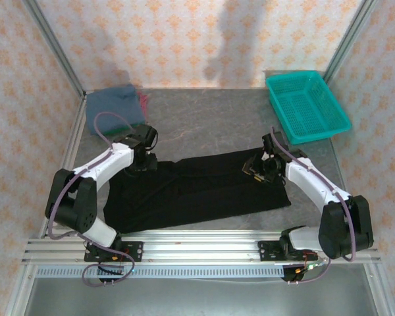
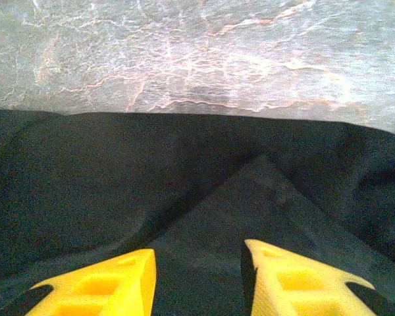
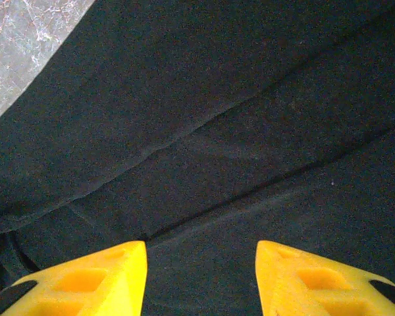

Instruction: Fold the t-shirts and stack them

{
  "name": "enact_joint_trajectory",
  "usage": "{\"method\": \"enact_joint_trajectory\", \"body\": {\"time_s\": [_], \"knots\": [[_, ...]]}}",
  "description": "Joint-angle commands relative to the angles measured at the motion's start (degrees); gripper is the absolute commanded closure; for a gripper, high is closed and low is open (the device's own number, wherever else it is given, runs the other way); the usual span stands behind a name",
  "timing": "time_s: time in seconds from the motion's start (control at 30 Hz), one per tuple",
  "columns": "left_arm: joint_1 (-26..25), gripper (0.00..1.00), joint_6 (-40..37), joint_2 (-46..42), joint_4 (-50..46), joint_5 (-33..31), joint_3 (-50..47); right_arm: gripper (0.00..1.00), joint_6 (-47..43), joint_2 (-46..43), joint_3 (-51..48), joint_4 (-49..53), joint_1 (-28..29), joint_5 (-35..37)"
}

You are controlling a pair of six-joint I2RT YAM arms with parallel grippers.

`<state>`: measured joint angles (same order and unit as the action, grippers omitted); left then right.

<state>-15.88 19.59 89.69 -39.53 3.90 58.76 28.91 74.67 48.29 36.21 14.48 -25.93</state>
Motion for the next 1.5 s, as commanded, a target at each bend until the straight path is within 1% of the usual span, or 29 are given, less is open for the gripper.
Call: {"method": "enact_joint_trajectory", "body": {"time_s": [0.0,0.2,0.27,0.37,0.4,0.53,0.6,0.63,0.73,0.87,1.03,1.2,1.47], "knots": [[0.6,0.63,-1.1,2.7,2.2,0.4,0.3,0.52,0.5,-1.8,-0.7,0.8,0.2,1.1],[1.3,0.69,-1.8,6.7,4.0,2.7,2.3,0.52,0.4,-2.3,-0.7,1.3,0.3,1.3],[1.3,0.69,-1.8,7.6,3.6,2.0,3.0,0.52,0.4,-2.3,-0.5,1.5,0.2,1.4],[1.3,0.72,-2.0,8.1,3.9,2.1,2.9,0.52,0.5,-2.5,-0.4,1.4,0.3,1.3],[1.3,0.74,-2.0,8.5,3.8,2.3,2.9,0.52,0.5,-2.5,-0.4,1.5,0.3,1.5],[1.3,0.76,-1.8,8.7,4.1,2.2,1.9,0.52,0.8,-2.2,-0.5,1.1,0.2,1.5],[1.3,0.76,-1.9,8.2,3.9,0.7,1.5,0.52,0.9,-2.2,-0.6,0.8,0.3,1.4],[1.4,0.75,-2.0,7.8,3.6,-0.4,1.4,0.52,0.8,-2.0,-0.6,0.8,0.3,1.4],[1.8,0.66,-1.6,5.9,4.1,-1.1,1.0,0.52,0.9,-1.8,-0.4,0.9,0.3,1.4],[2.9,0.61,-1.4,4.9,4.4,-1.6,0.7,0.52,0.9,-1.8,-0.4,0.8,0.3,1.2],[3.5,0.61,-1.7,5.9,5.0,-0.1,0.6,0.52,0.9,-1.9,-0.6,0.8,0.3,1.2],[3.4,0.65,-1.9,6.5,6.1,2.7,-1.2,0.52,1.0,-1.9,-0.9,0.6,0.2,1.3],[2.9,0.69,-1.4,2.7,7.5,6.0,-6.8,0.52,1.5,-1.8,-0.9,0.0,0.3,1.2]]}}
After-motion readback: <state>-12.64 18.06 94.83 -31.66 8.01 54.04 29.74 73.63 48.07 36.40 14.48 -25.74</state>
